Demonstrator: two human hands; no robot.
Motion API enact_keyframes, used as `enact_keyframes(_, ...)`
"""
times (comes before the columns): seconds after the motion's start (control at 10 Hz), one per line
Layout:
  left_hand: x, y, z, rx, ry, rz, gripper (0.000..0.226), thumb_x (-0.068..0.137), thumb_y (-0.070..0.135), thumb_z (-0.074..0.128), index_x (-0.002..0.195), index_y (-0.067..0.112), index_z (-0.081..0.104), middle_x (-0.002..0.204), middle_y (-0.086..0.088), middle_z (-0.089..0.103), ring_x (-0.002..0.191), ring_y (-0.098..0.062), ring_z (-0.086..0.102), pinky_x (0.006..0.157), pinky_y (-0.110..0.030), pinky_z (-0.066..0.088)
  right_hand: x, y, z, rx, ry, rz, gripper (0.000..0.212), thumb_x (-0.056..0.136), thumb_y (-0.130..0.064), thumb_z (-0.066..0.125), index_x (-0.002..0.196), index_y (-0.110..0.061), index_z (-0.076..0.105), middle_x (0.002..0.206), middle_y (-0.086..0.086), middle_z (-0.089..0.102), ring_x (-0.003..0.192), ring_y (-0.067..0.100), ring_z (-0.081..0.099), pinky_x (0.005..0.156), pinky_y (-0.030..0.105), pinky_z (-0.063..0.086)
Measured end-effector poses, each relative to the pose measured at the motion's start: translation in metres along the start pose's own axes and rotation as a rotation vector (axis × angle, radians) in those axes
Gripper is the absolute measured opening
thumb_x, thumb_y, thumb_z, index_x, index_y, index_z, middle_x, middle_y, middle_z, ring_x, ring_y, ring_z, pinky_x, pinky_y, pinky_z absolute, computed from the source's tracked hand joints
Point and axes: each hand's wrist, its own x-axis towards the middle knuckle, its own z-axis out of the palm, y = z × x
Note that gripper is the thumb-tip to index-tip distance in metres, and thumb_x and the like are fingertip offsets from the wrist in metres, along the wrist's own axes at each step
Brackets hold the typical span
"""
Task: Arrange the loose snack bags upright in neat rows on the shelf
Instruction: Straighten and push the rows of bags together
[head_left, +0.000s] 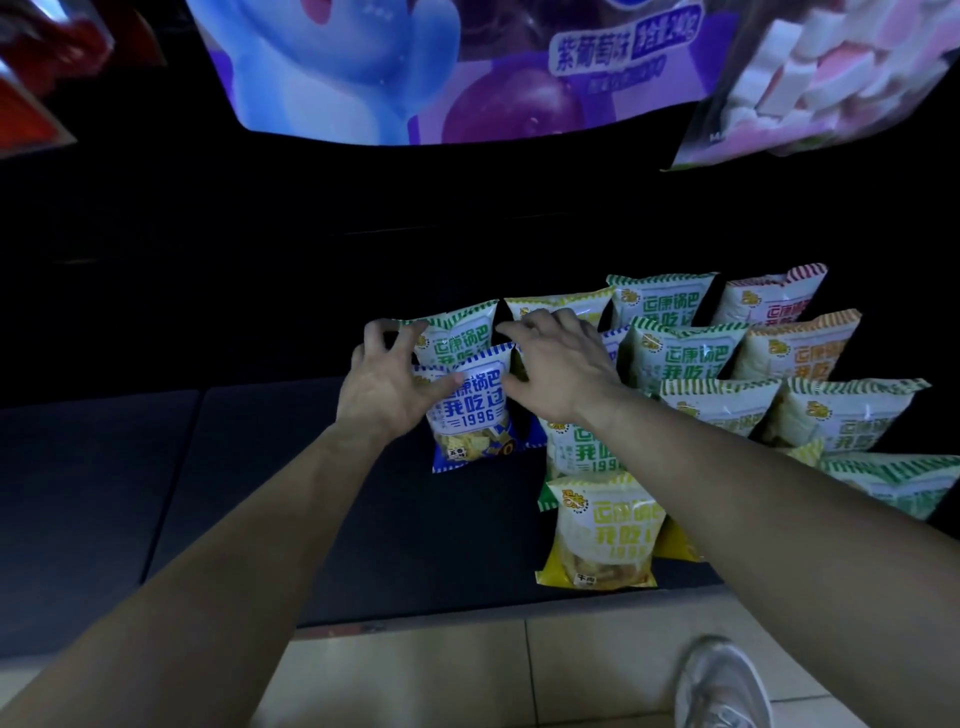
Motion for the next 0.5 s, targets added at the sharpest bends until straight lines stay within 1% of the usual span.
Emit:
enact_keyframes(0.1,0.006,0.006,-0.001,0.019,-0.001,-0.03,0.089,0.07,0.082,0.053,0.144,0.038,0.03,0.14,-0.001,0.025,0.124,-0.027,0.04,0.089,-0.043,0.05,0.003,-0.009,0.001,0.002,-0.052,-0.037,0.064,0.089,-0.054,0.05,0.148,-0.036,0.035,0.145,0.001,0.041,0.132,0.028,0.031,0.109,0.045,0.026)
enact_keyframes(0.2,0.011,0.009,0.0,0.043,0.0,-0.018,0.088,0.072,0.081,0.052,0.144,0.035,0.032,0.14,0.0,0.027,0.124,-0.025,0.041,0.087,-0.041,0.05,0.004,-0.014,0.004,-0.008,-0.087,-0.019,0.064,0.089,-0.053,0.05,0.149,-0.035,0.034,0.145,0.002,0.04,0.132,0.028,0.03,0.11,0.046,0.026)
enact_keyframes(0.3,0.011,0.008,-0.004,0.069,-0.004,-0.003,0.083,0.074,0.076,0.054,0.144,0.037,0.032,0.14,0.001,0.029,0.123,-0.023,0.04,0.084,-0.039,0.049,0.004,-0.014,0.0,-0.02,-0.08,-0.015,0.066,0.089,-0.052,0.052,0.149,-0.033,0.033,0.144,0.004,0.04,0.131,0.03,0.031,0.108,0.046,0.027)
enact_keyframes(0.4,0.006,0.006,-0.012,0.103,-0.014,0.002,0.081,0.076,0.074,0.054,0.144,0.038,0.031,0.139,0.0,0.034,0.123,-0.025,0.04,0.085,-0.041,0.047,-0.001,-0.015,-0.01,-0.049,-0.074,-0.02,0.068,0.091,-0.052,0.052,0.151,-0.027,0.031,0.145,0.005,0.039,0.133,0.03,0.03,0.109,0.046,0.027)
enact_keyframes(0.5,-0.002,0.019,-0.029,0.144,-0.009,0.031,0.082,0.078,0.071,0.054,0.147,0.034,0.03,0.141,-0.004,0.038,0.125,-0.027,0.039,0.092,-0.044,0.045,-0.012,-0.01,-0.031,-0.108,-0.055,-0.006,0.066,0.092,-0.05,0.051,0.149,-0.023,0.033,0.146,0.008,0.038,0.133,0.031,0.03,0.107,0.047,0.029)
